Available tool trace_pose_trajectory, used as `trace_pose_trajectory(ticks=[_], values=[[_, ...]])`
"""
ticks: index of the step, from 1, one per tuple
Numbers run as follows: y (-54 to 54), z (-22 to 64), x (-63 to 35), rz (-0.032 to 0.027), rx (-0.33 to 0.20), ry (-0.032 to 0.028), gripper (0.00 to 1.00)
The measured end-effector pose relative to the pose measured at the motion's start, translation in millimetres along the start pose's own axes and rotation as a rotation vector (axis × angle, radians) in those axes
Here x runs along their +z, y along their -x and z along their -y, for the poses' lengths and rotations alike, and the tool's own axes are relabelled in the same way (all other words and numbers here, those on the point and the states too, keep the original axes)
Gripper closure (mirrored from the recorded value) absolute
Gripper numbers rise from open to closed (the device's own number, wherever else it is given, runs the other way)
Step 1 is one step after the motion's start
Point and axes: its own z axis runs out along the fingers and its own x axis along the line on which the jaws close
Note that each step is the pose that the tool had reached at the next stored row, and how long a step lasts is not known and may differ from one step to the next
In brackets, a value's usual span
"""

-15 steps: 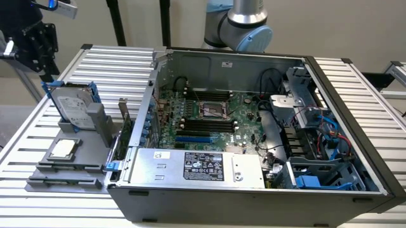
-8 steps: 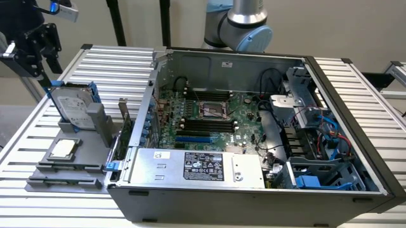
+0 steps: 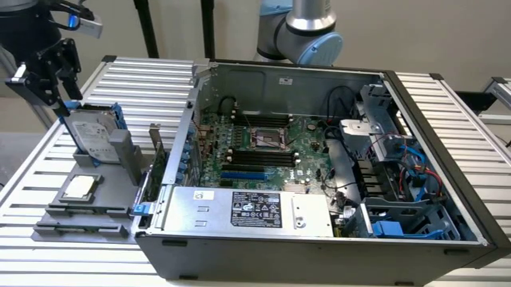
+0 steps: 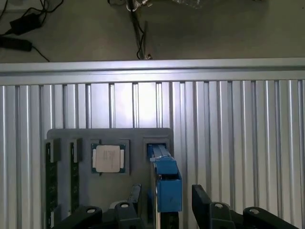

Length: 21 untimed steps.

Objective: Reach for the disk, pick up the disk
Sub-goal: 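Pick up the disk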

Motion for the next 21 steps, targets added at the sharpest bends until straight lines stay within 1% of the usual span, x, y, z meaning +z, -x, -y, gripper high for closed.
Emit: trace_pose_trajectory(ticks=[10, 14, 16, 18, 20, 21], values=[[-0.2, -0.4, 18.1, -0.0001, -0.018, -0.0011, 0.46], [-0.2, -0.4, 25.6, -0.0001, -0.029, -0.0029, 0.46], [-0.2, -0.4, 28.6, -0.0001, -0.033, -0.0051, 0.46], [-0.3, -0.7, 30.0, -0.0002, -0.036, -0.0099, 0.46], [-0.3, -1.1, 30.7, 0.0001, -0.037, -0.016, 0.46], [-0.3, -1.3, 30.8, 0.0002, -0.038, -0.0172, 0.46]])
